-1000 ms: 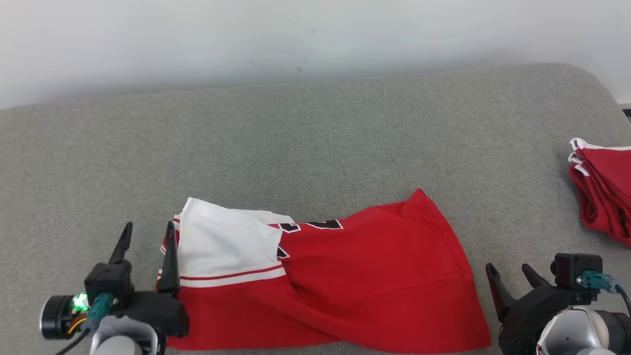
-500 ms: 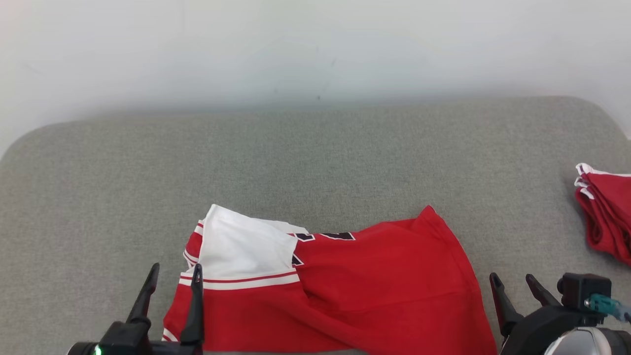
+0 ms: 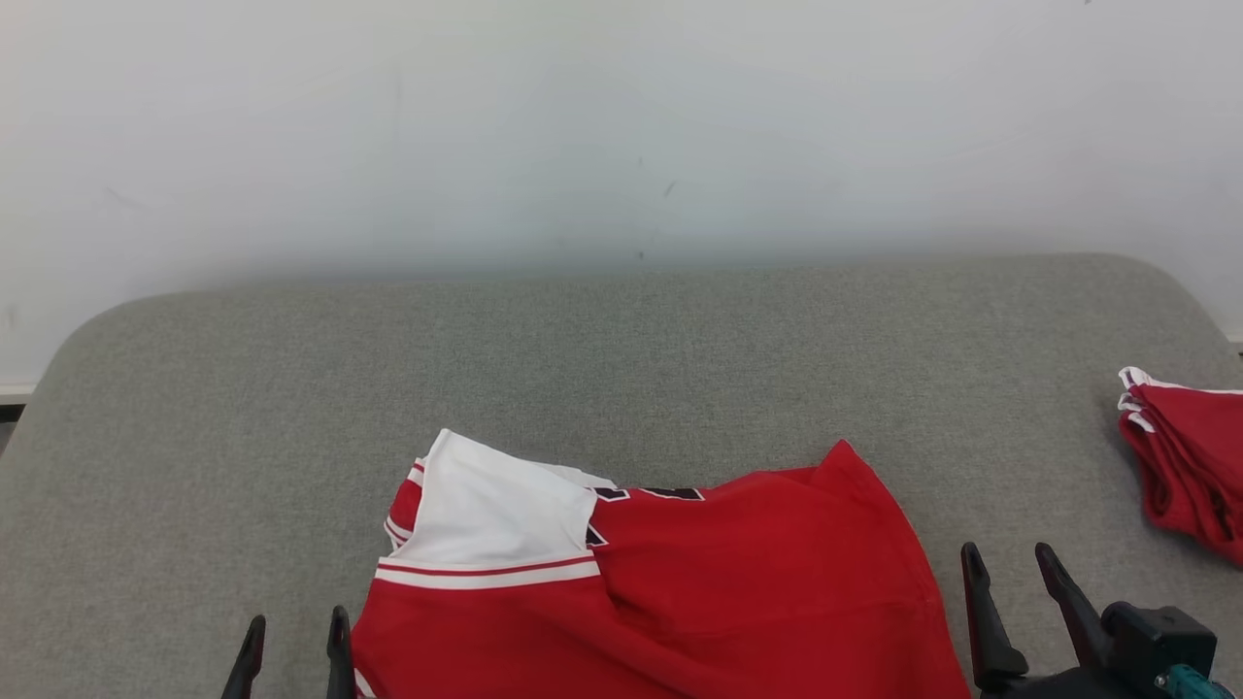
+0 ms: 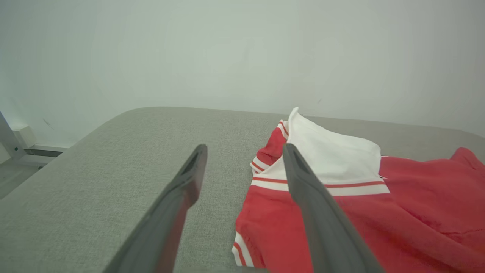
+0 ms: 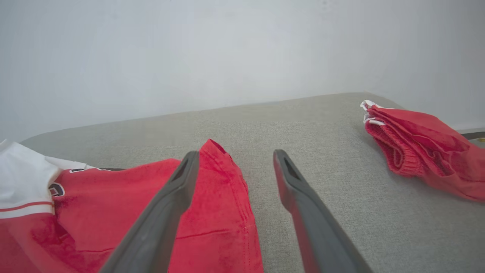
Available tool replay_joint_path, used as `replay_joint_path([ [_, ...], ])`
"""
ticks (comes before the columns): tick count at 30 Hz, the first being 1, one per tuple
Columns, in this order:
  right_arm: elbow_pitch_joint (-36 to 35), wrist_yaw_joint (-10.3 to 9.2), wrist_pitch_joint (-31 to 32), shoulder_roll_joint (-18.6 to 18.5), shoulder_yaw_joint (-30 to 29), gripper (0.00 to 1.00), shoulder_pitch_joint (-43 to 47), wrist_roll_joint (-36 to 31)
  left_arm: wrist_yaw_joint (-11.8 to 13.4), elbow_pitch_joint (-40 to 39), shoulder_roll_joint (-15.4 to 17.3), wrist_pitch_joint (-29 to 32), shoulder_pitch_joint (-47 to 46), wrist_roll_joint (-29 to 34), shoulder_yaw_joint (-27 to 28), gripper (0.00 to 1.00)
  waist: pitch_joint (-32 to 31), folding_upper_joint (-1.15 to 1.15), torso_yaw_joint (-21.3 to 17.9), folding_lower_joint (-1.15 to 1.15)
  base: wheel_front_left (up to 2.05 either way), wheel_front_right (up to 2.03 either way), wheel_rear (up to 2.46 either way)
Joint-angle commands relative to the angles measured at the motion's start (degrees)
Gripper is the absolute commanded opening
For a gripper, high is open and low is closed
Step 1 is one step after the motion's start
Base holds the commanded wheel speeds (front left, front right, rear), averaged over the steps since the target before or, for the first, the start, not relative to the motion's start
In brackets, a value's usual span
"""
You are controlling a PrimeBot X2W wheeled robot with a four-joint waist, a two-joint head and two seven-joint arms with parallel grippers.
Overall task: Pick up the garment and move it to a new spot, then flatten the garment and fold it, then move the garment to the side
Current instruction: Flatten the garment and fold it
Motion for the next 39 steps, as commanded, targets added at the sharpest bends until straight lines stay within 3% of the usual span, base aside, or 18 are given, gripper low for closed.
replay_joint_path([
  [1,0.44,-0.14,-2.74,-0.01,0.23,1.00,0.66,-0.81,-0.82,1.66,-0.57,-0.18,0.88,0.79,1.20,1.00,-0.79,0.00,-0.41,0.01,0.00,0.00,0.00],
  [8,2.60,-0.14,-8.87,-0.89,0.94,1.00,1.86,-2.30,-2.56,5.08,-1.86,-0.18,1.01,1.97,3.86,1.00,-1.85,0.00,-0.95,0.01,0.00,0.00,0.00],
  [28,4.91,-0.14,-8.69,-1.45,2.19,1.00,0.46,-1.18,-5.47,7.82,-3.29,-0.18,-0.77,3.68,5.62,1.00,-0.80,0.00,-1.62,0.01,0.00,0.00,0.00],
  [34,4.82,-0.14,-8.39,-1.49,2.47,1.00,0.47,-0.94,-6.02,9.21,-3.42,-0.17,-2.34,3.47,3.63,1.00,-0.47,0.00,-1.75,0.01,0.00,0.00,0.00],
  [39,4.57,-0.14,-7.87,-1.52,3.39,1.00,-0.06,-0.65,-6.53,14.77,-1.34,0.30,-7.85,2.36,-0.57,1.00,0.32,0.00,-2.47,0.01,0.00,0.00,0.00],
])
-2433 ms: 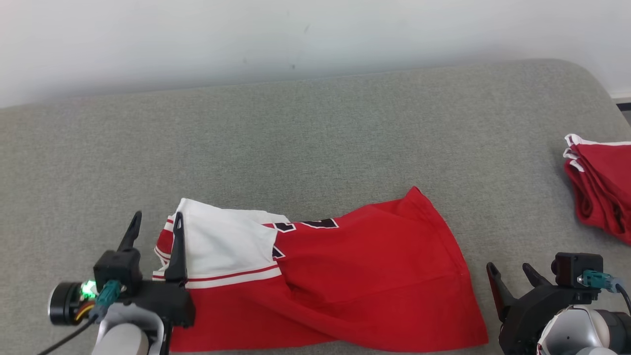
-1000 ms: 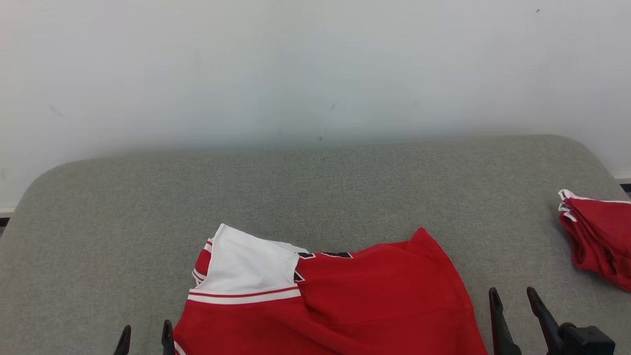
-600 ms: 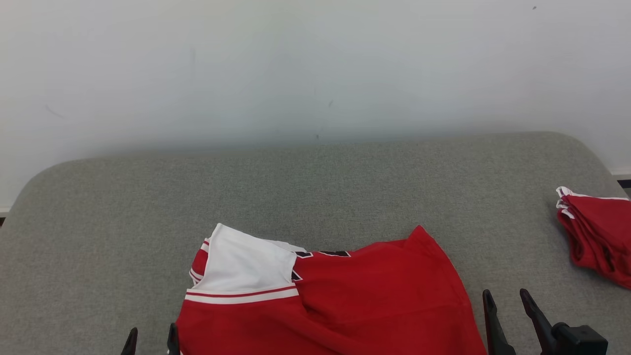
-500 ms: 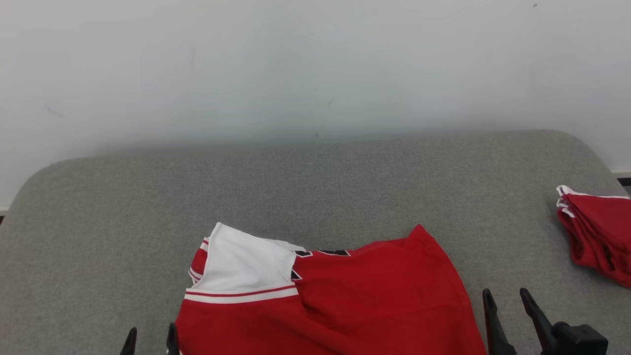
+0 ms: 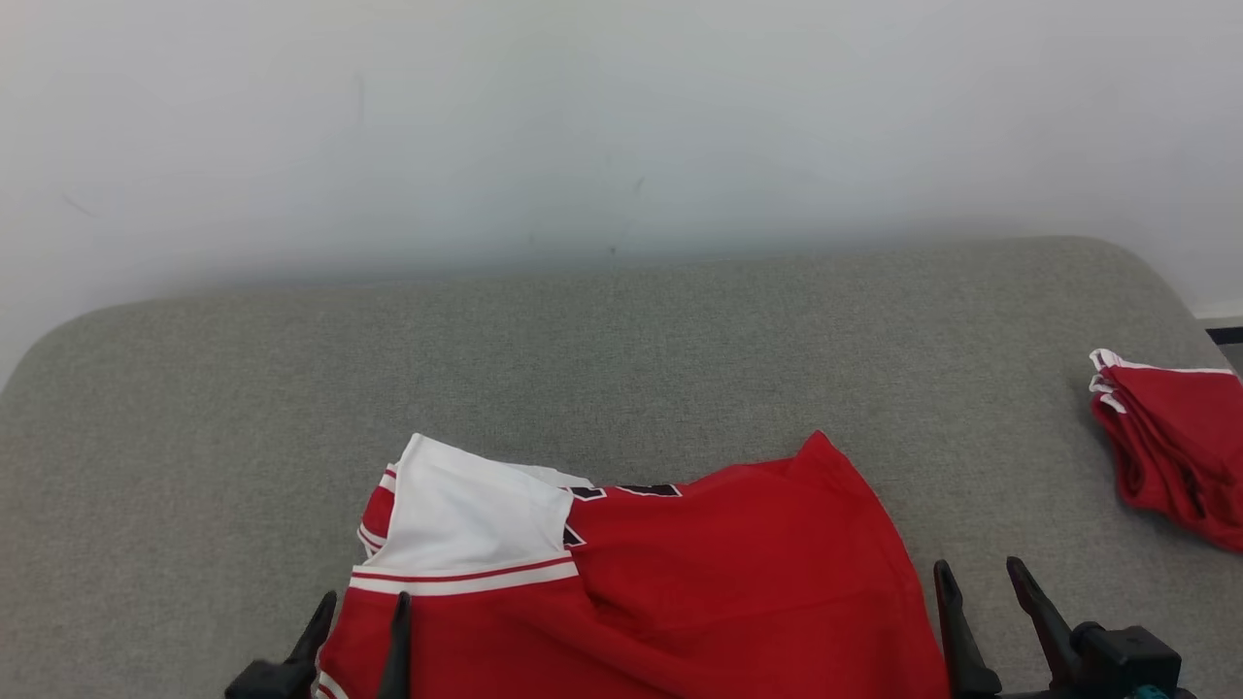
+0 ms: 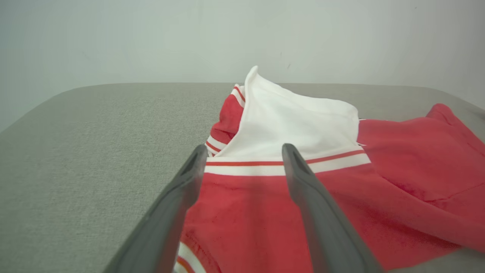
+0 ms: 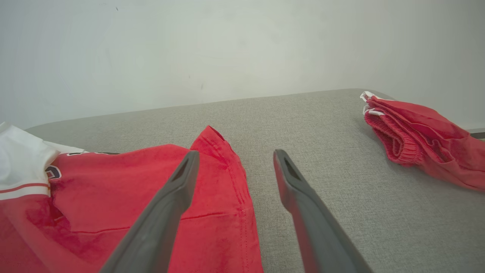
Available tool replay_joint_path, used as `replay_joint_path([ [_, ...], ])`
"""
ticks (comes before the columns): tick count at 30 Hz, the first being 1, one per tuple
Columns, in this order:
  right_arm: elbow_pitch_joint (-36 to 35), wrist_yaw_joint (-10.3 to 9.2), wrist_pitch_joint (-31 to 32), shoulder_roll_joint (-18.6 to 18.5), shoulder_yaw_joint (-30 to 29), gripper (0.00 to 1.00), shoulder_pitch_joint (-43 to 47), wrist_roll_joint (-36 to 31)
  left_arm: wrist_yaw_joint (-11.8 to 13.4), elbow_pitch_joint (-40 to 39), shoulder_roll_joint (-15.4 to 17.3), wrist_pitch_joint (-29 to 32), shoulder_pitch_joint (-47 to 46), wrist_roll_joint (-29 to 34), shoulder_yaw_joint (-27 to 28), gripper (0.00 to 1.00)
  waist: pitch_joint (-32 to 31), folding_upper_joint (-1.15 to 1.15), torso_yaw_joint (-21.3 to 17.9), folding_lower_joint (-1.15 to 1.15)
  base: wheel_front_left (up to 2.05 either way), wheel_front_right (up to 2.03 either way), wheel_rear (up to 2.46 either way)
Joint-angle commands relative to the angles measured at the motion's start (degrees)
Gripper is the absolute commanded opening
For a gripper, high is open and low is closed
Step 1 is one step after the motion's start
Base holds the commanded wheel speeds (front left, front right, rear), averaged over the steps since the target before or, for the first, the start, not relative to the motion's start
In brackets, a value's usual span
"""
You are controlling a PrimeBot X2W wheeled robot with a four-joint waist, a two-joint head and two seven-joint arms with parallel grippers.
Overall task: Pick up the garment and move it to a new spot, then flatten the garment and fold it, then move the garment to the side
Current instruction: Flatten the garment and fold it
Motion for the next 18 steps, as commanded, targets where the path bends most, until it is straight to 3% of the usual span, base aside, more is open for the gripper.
replay_joint_path([
  [1,-0.14,-0.14,0.06,-0.31,0.22,1.00,-0.49,0.35,-0.40,0.71,0.67,0.15,-1.65,-0.56,-0.40,1.00,0.46,0.00,-0.53,0.00,0.00,0.00,0.00],
  [9,-0.76,-0.14,0.84,-0.83,1.18,1.00,-1.07,0.38,-0.24,9.07,4.21,1.00,-11.07,-4.97,-6.12,1.00,2.19,0.00,-3.94,0.00,0.00,0.00,0.00],
  [18,-1.17,-0.14,0.78,-1.10,1.41,1.00,-1.48,0.49,-0.25,16.01,6.24,0.76,-15.97,-8.01,-6.82,1.00,3.98,0.00,-6.71,0.00,0.00,0.00,0.00],
])
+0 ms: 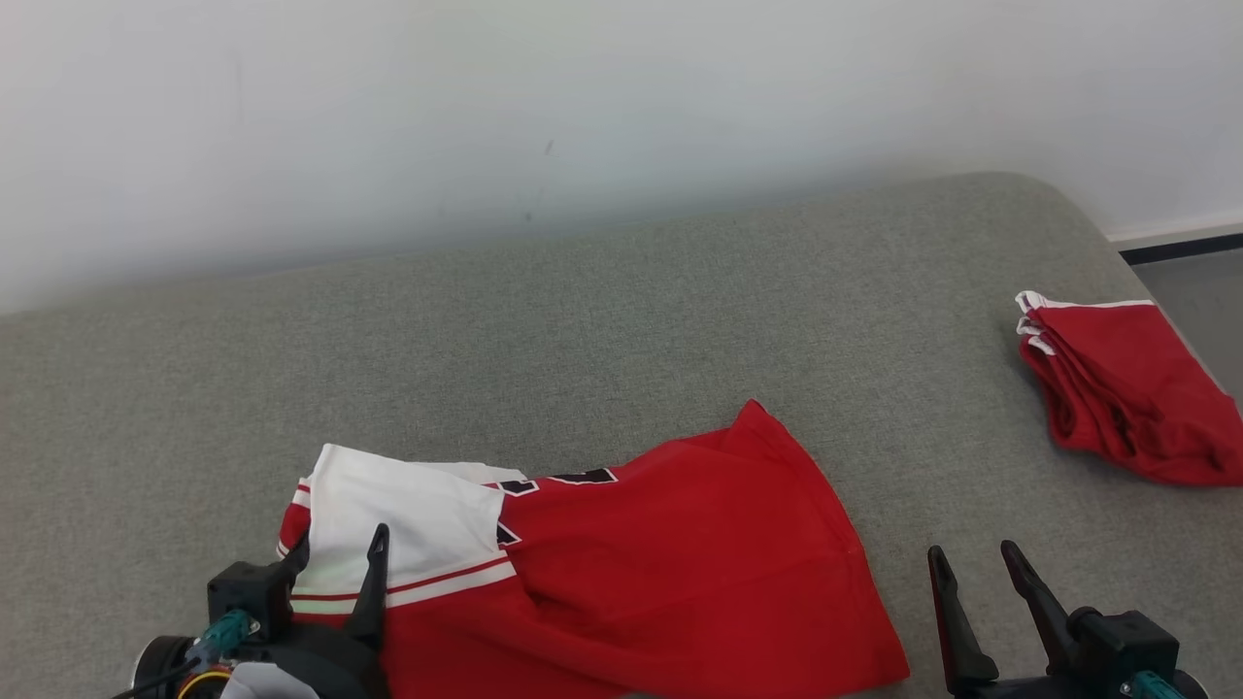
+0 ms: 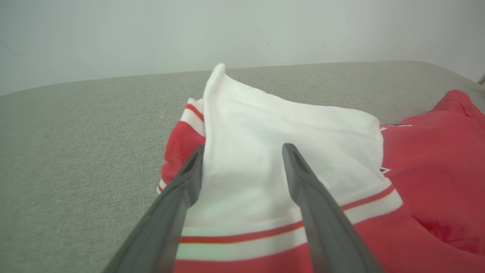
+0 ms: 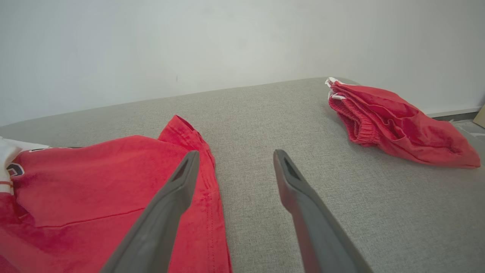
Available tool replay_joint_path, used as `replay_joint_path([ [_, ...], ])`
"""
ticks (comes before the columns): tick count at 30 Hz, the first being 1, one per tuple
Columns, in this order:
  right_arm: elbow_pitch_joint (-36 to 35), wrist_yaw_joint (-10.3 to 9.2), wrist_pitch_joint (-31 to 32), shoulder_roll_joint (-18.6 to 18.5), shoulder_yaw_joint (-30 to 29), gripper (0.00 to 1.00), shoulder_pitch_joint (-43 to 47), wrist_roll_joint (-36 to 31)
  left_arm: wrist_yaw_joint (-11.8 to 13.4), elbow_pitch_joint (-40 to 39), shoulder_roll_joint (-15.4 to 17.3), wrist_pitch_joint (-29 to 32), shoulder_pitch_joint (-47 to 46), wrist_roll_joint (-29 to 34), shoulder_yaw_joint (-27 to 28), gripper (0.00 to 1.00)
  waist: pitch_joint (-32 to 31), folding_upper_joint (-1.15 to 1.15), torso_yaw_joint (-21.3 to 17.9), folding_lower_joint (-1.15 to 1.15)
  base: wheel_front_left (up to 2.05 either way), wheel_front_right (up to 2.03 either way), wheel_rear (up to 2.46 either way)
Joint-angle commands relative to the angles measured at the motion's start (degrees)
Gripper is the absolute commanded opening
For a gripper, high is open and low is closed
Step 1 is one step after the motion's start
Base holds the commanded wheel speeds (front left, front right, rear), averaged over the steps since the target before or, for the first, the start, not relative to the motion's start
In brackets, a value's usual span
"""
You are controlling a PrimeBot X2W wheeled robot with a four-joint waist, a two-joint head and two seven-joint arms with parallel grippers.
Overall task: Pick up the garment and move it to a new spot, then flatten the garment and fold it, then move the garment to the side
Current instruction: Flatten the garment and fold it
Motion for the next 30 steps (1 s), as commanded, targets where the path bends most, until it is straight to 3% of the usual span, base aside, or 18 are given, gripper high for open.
replay_joint_path([
  [1,-0.13,-0.14,-0.22,-0.26,-0.02,1.00,-0.34,0.20,0.11,0.49,0.36,-0.27,-0.68,-0.89,-0.35,1.00,0.68,0.00,-0.59,0.00,0.00,0.00,0.00],
  [13,-0.04,-0.14,-0.38,0.23,-0.01,1.00,-0.93,-0.05,0.09,0.44,1.82,1.37,-4.57,-4.08,-7.40,1.00,1.74,0.00,0.32,0.00,0.00,0.00,0.00],
  [21,-0.17,-0.14,-0.16,0.24,1.16,1.00,-2.48,0.24,0.10,2.62,3.44,3.53,-8.25,-5.52,-7.47,1.00,3.88,0.00,0.18,0.00,0.00,0.00,0.00],
  [22,-0.11,-0.14,-0.14,0.20,1.29,1.00,-2.75,0.23,0.10,2.80,3.66,3.54,-8.88,-5.82,-7.49,0.38,4.15,0.00,0.09,0.00,0.00,0.00,0.00],
  [23,-0.04,-0.14,-0.11,0.17,1.46,1.00,-3.02,0.20,0.10,2.90,3.94,3.49,-9.37,-5.97,-7.64,0.00,4.41,0.00,-0.03,0.00,0.00,0.00,0.00],
  [30,1.02,-0.14,2.93,-0.83,2.62,1.00,-4.42,0.57,0.12,1.36,5.88,3.59,-9.69,-8.34,-9.19,0.00,5.28,0.00,-0.24,0.00,0.00,0.00,0.00],
])
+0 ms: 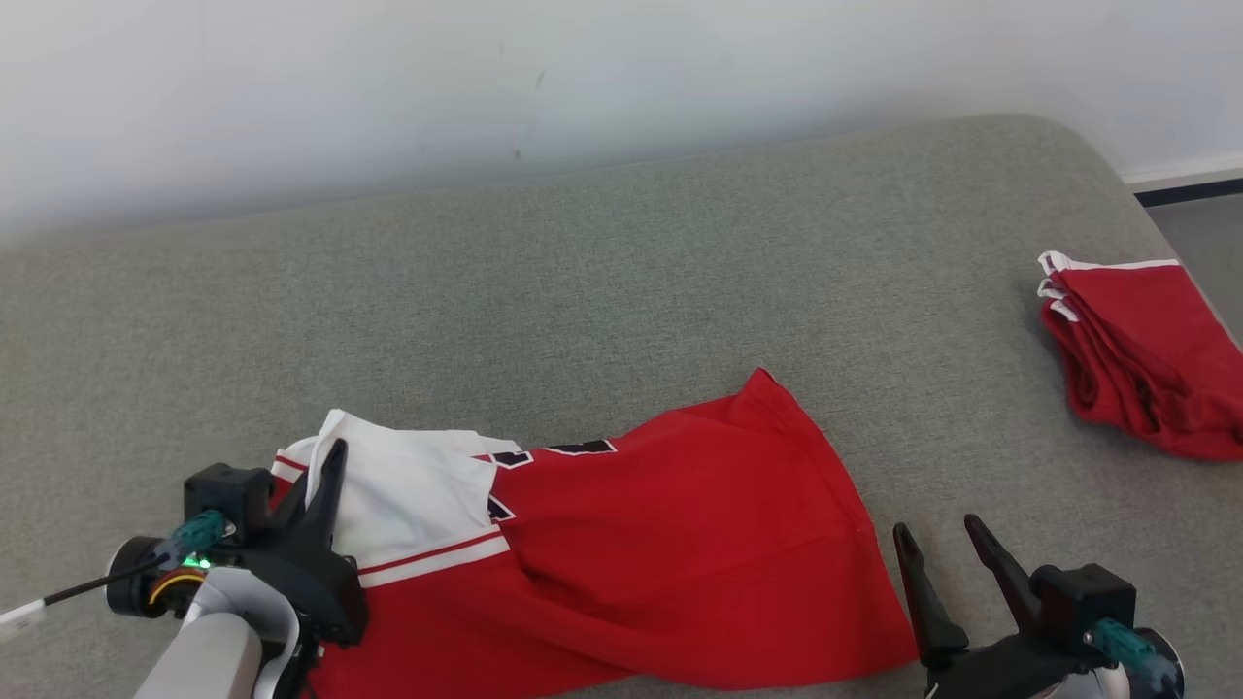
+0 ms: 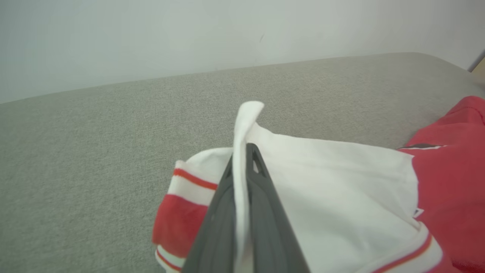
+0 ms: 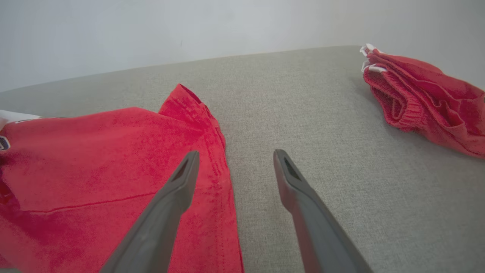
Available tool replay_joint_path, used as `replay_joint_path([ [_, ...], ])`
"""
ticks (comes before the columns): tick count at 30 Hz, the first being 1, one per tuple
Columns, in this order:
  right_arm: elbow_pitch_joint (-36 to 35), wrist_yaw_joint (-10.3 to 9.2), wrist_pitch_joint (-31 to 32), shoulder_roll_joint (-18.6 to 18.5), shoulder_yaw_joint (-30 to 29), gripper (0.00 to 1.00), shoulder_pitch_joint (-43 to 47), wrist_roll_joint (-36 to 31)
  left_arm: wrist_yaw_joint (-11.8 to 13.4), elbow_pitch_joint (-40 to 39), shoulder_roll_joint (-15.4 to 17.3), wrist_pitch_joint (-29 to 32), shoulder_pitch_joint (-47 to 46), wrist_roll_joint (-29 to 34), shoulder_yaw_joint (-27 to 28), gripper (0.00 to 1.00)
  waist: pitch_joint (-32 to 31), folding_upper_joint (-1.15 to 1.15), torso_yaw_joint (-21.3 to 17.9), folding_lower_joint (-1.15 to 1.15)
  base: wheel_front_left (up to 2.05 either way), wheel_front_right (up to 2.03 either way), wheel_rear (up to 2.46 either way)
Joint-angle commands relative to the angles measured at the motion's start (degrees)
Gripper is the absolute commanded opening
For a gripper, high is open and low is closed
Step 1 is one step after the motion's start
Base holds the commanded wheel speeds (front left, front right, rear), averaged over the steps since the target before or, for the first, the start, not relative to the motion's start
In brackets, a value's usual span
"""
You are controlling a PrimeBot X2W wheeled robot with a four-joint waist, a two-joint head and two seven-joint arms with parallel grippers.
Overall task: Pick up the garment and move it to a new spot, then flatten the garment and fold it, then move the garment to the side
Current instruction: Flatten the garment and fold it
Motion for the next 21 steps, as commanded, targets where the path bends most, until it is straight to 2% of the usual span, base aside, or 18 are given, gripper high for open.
replay_joint_path([
  [1,0.23,-0.14,1.37,-0.44,-0.03,1.00,-0.61,0.50,0.14,-0.89,0.68,-0.31,0.33,-0.50,-0.20,0.00,0.15,0.00,0.15,-0.01,0.00,0.00,0.00],
  [7,1.68,-0.14,12.61,0.10,-1.31,1.00,-1.56,-0.05,0.14,-7.76,3.23,-0.41,3.07,-3.91,0.31,0.00,0.96,0.00,1.58,-0.01,0.00,0.00,0.00],
  [12,3.25,-0.14,18.96,0.97,-2.28,1.00,-3.94,-0.54,0.15,-11.72,4.20,0.56,4.08,-4.98,0.58,0.00,1.94,0.00,2.31,-0.01,0.00,0.00,0.00],
  [21,7.83,-0.14,24.01,1.53,-0.78,1.00,-10.38,-0.11,0.90,-14.66,4.49,1.59,3.85,-5.56,0.38,0.00,3.69,0.00,2.68,-0.01,0.00,0.00,0.00],
])
